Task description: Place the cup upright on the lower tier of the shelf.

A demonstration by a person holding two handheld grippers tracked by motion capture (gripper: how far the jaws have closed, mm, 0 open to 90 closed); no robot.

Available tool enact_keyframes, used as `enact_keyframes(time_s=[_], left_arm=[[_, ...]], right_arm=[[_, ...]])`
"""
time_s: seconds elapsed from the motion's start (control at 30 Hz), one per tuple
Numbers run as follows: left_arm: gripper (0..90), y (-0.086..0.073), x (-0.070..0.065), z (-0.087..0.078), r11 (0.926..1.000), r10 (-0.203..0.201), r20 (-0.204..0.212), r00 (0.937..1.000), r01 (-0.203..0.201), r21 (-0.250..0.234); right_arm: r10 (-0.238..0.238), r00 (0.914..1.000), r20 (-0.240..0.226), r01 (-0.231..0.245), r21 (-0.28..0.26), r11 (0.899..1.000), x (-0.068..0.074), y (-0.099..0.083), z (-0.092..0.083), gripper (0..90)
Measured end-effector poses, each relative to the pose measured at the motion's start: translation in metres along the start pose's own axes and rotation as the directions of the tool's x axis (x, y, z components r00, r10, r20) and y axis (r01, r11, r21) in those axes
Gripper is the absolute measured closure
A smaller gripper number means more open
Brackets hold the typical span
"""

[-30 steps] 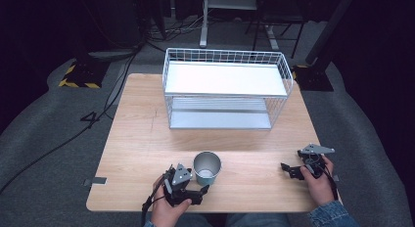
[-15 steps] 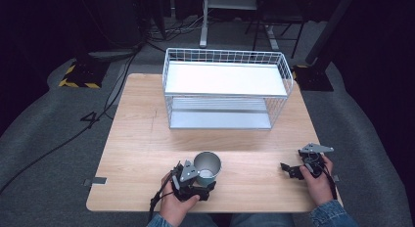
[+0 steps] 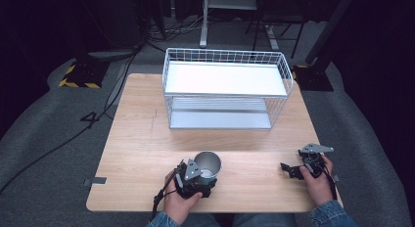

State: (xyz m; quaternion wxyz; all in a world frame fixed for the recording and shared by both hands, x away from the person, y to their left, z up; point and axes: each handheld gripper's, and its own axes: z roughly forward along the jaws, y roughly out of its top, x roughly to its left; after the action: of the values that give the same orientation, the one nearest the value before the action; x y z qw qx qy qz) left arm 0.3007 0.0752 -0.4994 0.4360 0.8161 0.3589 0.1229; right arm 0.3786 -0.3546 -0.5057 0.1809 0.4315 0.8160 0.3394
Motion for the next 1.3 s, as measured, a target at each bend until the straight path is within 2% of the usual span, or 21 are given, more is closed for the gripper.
enact_keyframes(time_s=[0.33, 0.47, 0.77, 1.0, 1.3], left_arm=[[23.1, 0.000, -0.001, 0.000, 1.0000, -0.003, -0.009, 1.0000, 0.003, -0.002], [23.1, 0.000, -0.001, -0.001, 1.0000, -0.006, -0.007, 1.0000, 0.006, 0.002], [23.2, 0.005, 0.000, -0.004, 0.9998, 0.004, 0.003, 1.0000, -0.004, 0.017], [23.2, 0.016, 0.003, -0.007, 0.9998, -0.009, 0.008, 0.9999, 0.009, 0.020], [23.2, 0.038, 0.013, -0.009, 0.9996, -0.021, 0.012, 0.9997, 0.021, 0.018]], right_arm=[[-0.010, 0.9999, 0.008, 0.010, -0.005, 1.000, 0.001, 0.000, 0.000, 0.4], [0.015, 0.9998, 0.016, -0.015, 0.000, 1.000, 0.001, 0.001, 0.001, 0.1], [0.021, 0.9995, 0.021, -0.021, 0.000, 1.000, 0.001, 0.001, 0.001, 0.0], [0.022, 0.9995, 0.021, -0.022, -0.001, 1.000, 0.001, 0.001, 0.001, 0.0], [0.024, 0.9995, 0.022, -0.024, 0.000, 1.000, 0.001, 0.001, 0.001, 0.1]])
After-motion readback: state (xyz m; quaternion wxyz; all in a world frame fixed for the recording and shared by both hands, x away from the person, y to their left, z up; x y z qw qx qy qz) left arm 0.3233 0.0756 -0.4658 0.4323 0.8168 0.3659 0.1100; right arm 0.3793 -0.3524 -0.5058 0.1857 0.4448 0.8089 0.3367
